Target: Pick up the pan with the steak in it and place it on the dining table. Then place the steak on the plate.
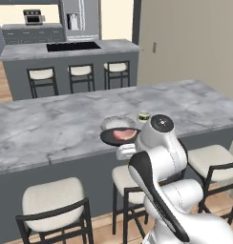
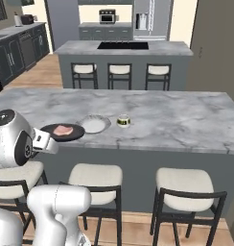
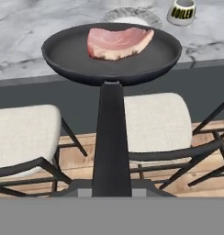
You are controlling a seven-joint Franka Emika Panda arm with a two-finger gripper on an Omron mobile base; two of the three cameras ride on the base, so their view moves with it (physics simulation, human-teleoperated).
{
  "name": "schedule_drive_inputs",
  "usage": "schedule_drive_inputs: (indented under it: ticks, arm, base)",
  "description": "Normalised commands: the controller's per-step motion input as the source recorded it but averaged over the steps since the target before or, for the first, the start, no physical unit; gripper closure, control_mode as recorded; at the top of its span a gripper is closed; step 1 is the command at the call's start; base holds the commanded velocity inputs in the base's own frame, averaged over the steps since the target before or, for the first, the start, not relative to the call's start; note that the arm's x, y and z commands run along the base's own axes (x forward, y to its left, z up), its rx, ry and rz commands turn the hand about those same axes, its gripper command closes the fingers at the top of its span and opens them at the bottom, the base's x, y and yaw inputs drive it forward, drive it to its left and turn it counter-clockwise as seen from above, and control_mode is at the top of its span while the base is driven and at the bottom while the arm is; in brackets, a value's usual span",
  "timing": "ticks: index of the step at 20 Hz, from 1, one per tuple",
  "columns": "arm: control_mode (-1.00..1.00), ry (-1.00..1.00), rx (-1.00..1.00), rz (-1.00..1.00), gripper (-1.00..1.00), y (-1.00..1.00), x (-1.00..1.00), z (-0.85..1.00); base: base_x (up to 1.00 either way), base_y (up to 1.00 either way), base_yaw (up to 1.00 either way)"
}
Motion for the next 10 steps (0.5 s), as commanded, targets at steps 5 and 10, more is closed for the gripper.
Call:
schedule_drive_inputs:
  ticks: [5, 10]
  arm:
    - [1.0, 0.0, 0.0, 0.0, 1.0, 0.0, 0.0, 0.0]
    - [-1.0, -0.11, 0.0, 0.0, 1.0, 0.5, 0.3, -0.02]
  base:
    - [0.28, 0.28, 0.02]
    - [0.04, 0.09, 0.0]
